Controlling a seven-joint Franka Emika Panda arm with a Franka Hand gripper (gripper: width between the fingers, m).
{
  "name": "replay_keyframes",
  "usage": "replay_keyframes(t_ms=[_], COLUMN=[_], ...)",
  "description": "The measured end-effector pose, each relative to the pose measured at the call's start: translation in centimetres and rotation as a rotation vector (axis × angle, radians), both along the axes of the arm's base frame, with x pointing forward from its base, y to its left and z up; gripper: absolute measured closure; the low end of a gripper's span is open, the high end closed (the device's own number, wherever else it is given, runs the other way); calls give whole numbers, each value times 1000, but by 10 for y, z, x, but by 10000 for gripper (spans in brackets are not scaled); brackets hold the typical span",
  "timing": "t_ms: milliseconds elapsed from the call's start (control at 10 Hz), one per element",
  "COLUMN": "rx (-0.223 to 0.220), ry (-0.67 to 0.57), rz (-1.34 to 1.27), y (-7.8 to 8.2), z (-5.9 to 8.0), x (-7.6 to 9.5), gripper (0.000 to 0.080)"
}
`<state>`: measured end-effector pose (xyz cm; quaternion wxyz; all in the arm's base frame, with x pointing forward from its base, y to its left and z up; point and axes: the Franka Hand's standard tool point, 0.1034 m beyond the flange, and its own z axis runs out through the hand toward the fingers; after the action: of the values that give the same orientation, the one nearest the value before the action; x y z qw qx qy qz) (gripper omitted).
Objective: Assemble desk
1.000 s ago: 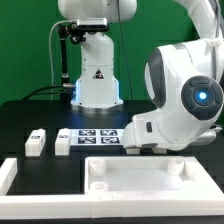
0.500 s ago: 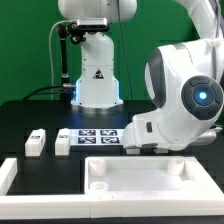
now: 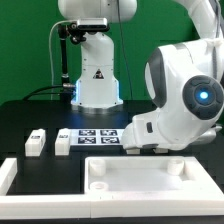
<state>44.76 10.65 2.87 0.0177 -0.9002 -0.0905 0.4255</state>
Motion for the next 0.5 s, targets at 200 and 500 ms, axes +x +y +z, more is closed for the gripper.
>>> replay_keyframes(t_ms=[200, 500], rx=[42, 50], ry=[-39, -194], rz=[7, -22], y=[-13, -15], z=[44, 53], x=[29, 45], gripper=[509, 509])
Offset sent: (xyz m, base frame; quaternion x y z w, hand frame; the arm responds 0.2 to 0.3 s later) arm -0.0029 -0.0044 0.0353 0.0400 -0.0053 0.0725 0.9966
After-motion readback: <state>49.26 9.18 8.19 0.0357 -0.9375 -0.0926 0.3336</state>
